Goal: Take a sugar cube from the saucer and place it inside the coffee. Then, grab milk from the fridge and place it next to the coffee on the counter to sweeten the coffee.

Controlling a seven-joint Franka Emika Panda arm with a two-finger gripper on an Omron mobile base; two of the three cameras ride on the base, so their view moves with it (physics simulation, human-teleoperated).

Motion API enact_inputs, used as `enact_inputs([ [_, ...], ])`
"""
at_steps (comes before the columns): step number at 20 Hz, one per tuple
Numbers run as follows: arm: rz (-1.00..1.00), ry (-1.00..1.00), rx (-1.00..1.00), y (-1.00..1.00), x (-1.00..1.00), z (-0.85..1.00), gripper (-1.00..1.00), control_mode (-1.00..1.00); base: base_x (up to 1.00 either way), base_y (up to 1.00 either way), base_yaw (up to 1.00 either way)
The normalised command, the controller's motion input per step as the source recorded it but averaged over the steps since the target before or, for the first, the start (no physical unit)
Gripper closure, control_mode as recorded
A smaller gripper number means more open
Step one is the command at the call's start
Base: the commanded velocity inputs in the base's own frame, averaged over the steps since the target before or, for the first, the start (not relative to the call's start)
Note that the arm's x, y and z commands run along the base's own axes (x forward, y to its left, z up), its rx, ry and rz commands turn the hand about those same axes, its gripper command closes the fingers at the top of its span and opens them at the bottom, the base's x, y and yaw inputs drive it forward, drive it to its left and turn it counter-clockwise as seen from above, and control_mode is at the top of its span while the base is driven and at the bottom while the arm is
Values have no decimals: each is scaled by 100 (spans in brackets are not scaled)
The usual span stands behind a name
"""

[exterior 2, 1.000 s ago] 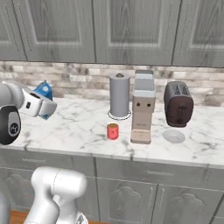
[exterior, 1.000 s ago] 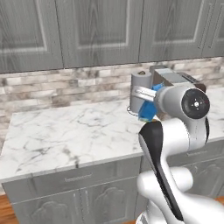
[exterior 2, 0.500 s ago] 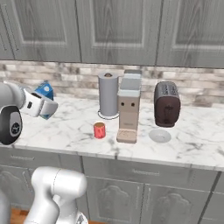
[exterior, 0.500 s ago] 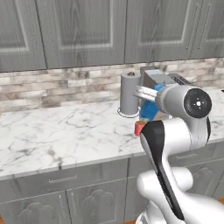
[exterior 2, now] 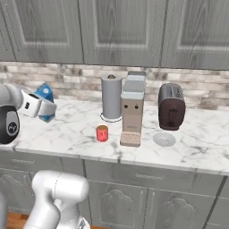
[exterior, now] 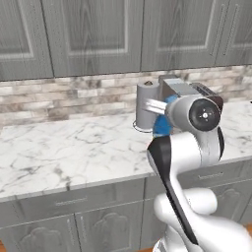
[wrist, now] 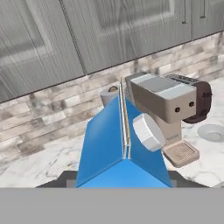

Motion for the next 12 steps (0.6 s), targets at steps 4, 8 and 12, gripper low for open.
enact_inputs([
  [4, -13, 22, -4, 53, 48, -29, 100, -100, 0, 0, 0],
  [8, -23, 27, 0, 41, 66, -33, 100, -100, 0, 0, 0],
  [12, -41, 13, -7, 6, 22, -45, 100, -100, 0, 0, 0],
])
